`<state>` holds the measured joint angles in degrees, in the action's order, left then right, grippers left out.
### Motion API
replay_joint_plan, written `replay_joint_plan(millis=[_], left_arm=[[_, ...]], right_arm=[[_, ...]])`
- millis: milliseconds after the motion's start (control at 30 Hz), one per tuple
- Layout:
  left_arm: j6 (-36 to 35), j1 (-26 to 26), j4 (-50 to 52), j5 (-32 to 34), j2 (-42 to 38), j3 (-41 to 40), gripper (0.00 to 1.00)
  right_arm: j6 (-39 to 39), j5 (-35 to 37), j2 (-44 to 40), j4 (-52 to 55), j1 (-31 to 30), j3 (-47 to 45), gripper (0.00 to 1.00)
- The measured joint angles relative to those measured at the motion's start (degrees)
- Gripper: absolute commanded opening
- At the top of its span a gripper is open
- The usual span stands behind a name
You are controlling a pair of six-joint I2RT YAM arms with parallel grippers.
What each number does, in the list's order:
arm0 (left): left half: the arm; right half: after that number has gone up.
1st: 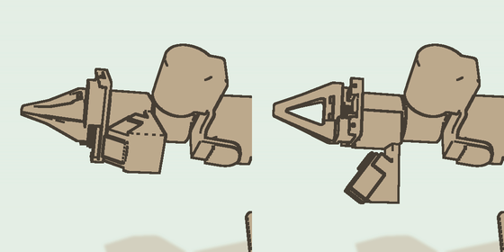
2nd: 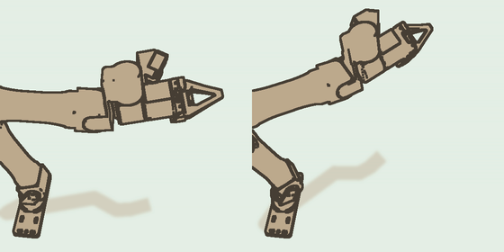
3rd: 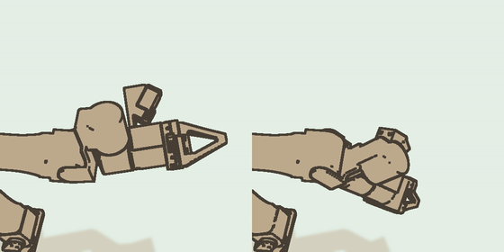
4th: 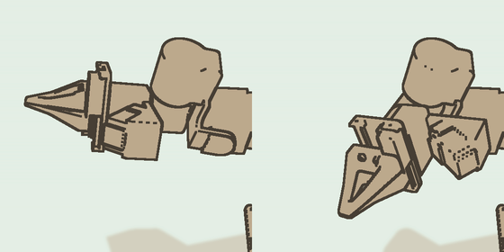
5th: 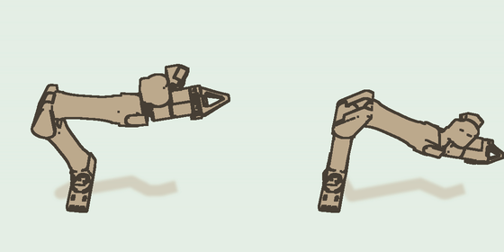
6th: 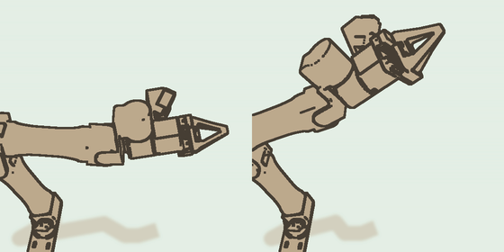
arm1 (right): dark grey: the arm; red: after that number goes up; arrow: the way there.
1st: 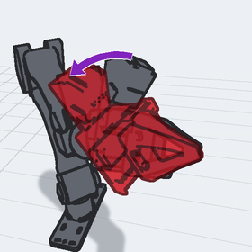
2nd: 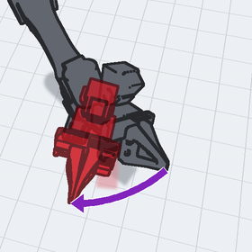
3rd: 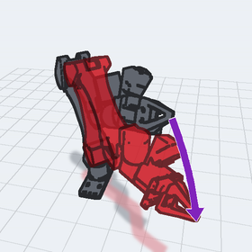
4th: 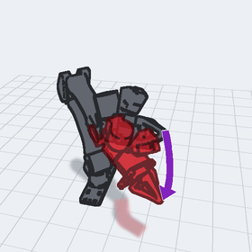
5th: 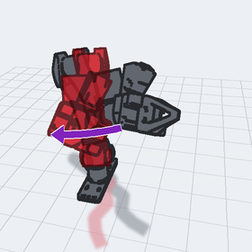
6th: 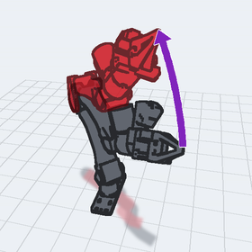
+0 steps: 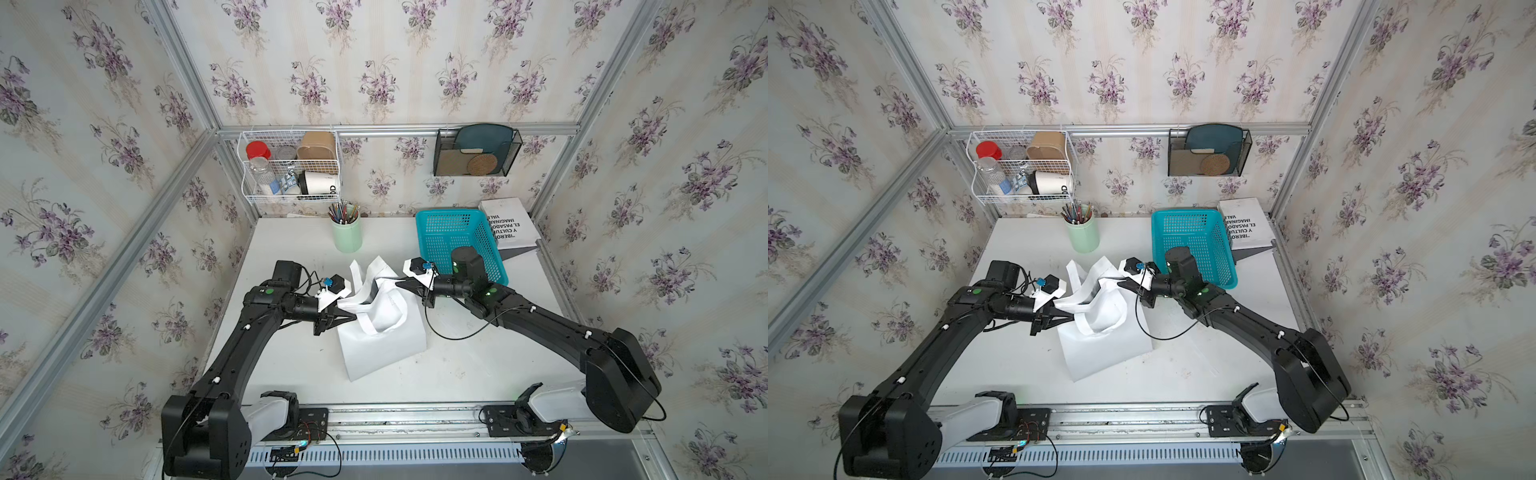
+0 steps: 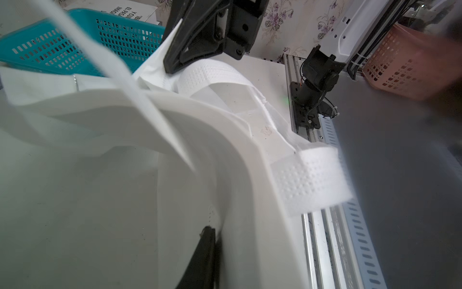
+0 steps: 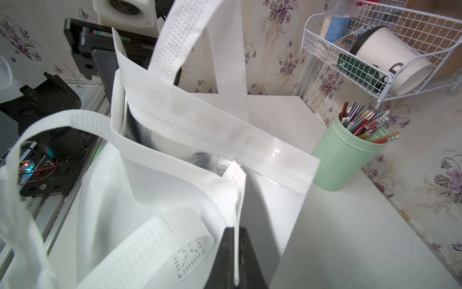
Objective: Place the ice pack in the delivery bag
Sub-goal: Adjust the delivery bag at the center of the board.
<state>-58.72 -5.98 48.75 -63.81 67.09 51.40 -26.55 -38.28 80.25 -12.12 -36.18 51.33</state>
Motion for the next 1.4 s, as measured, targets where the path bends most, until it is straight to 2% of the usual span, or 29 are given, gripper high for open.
replay_joint_plan(millis=[100, 167, 233, 333, 367, 467, 600, 700, 867, 1133, 1333, 1400], left_arm=[[2.0, 0.0, -0.5, 1.1, -0.9, 0.1, 0.26], [2.5, 0.2, -0.9, 1.3, -1.0, 0.3, 0.23], [3.5, 0.3, -1.9, 1.4, -1.0, 0.5, 0.19], [4.6, 0.3, -3.5, 1.0, -0.7, 0.7, 0.05], [4.7, 0.3, -4.0, 0.8, -0.5, 0.9, 0.00], [4.4, 0.3, -4.7, 0.4, 0.2, 1.4, 0.00], [0.3, 0.3, -3.3, -0.3, 1.2, 2.0, 0.00], [-3.5, 0.3, -1.2, -1.0, 2.1, 2.7, 0.00], [-9.3, 0.3, 2.5, -1.4, 4.1, 4.7, 0.00], [-15.2, 0.3, 7.7, -0.4, 5.8, 8.3, 0.00], [-16.1, 0.3, 8.4, 0.0, 5.8, 8.8, 0.00], [-16.1, 0.3, 8.4, 0.1, 5.7, 8.8, 0.00]], right_arm=[[1.1, -1.7, -2.8, -1.7, 0.5, -2.3, 0.14], [1.3, -2.4, -5.1, -3.0, 0.6, -4.4, 0.17], [1.7, -2.8, -6.5, -3.3, 0.6, -5.8, 0.20], [2.6, -2.2, -7.0, -3.3, 0.7, -6.3, 0.32], [3.0, -1.4, -6.9, -3.3, 0.8, -6.3, 0.36], [4.9, -0.1, -6.2, -3.3, 1.9, -6.0, 0.50], [7.1, 0.3, -5.6, -4.1, 3.5, -5.9, 0.79], [7.0, -0.2, -4.6, -6.1, 4.6, -6.1, 0.92], [6.5, -8.7, -0.6, -9.9, 9.6, -5.1, 1.00], [0.7, -25.4, 11.8, -4.2, 12.2, 11.0, 1.00], [0.7, -30.5, 15.0, -1.3, 12.2, 13.6, 0.99], [1.3, -31.5, 16.2, -1.4, 12.1, 13.9, 0.95]])
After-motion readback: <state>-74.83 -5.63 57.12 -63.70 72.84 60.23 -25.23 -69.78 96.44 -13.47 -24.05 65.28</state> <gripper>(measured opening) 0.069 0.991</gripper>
